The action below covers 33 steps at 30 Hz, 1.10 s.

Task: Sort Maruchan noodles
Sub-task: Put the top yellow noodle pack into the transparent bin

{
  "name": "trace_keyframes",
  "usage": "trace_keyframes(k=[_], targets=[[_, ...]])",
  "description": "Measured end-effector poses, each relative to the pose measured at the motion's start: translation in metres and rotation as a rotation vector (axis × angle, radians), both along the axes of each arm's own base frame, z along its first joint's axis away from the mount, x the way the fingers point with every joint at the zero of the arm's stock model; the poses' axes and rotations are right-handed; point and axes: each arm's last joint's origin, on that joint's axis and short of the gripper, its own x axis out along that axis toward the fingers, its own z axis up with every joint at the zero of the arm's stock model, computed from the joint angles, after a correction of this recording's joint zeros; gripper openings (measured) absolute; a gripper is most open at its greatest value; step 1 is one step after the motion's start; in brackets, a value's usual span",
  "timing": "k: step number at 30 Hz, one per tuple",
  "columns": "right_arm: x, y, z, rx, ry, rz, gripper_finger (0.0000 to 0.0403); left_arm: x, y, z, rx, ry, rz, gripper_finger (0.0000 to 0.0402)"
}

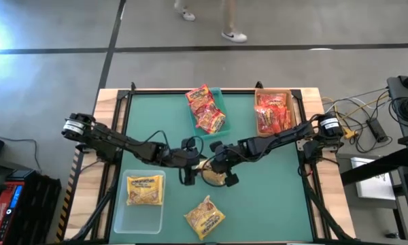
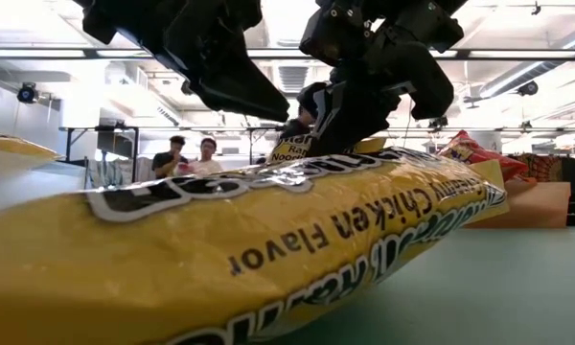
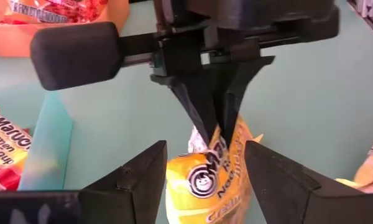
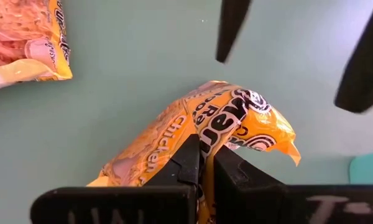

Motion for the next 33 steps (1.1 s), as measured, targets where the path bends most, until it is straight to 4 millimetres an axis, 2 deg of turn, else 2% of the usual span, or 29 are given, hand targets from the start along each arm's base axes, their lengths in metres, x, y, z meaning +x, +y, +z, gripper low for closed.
trace_keyframes(k=[6, 9, 13, 19, 24, 30, 33], targets=[[0.000, 0.000, 0.000, 0.001, -0.001, -0.001, 0.0008, 0.002, 0.000, 0.003, -0.005, -0.016, 0.009, 0.0201], [0.000, 0.000, 0.000, 0.016, 0.003, -0.018, 0.0008, 0.003, 0.000, 0.006, -0.074, -0.028, 0.050, 0.0201], [0.000, 0.000, 0.000, 0.020, 0.007, -0.022, 0.0008, 0.002, 0.001, 0.004, -0.024, -0.020, 0.048, 0.0201], [0.000, 0.000, 0.000, 0.022, 0.011, -0.025, 0.0008, -0.013, 0.006, -0.023, 0.003, 0.030, 0.125, 0.0201], [0.000, 0.000, 0.000, 0.019, 0.010, -0.022, 0.0008, -0.028, 0.010, -0.043, -0.083, -0.068, 0.159, 0.0201], [0.000, 0.000, 0.000, 0.022, 0.011, -0.024, 0.0008, -0.040, 0.017, -0.057, -0.169, -0.115, 0.153, 0.0201], [0.000, 0.000, 0.000, 0.022, 0.011, -0.024, 0.0008, -0.040, 0.019, -0.058, -0.216, -0.107, 0.111, 0.0201]])
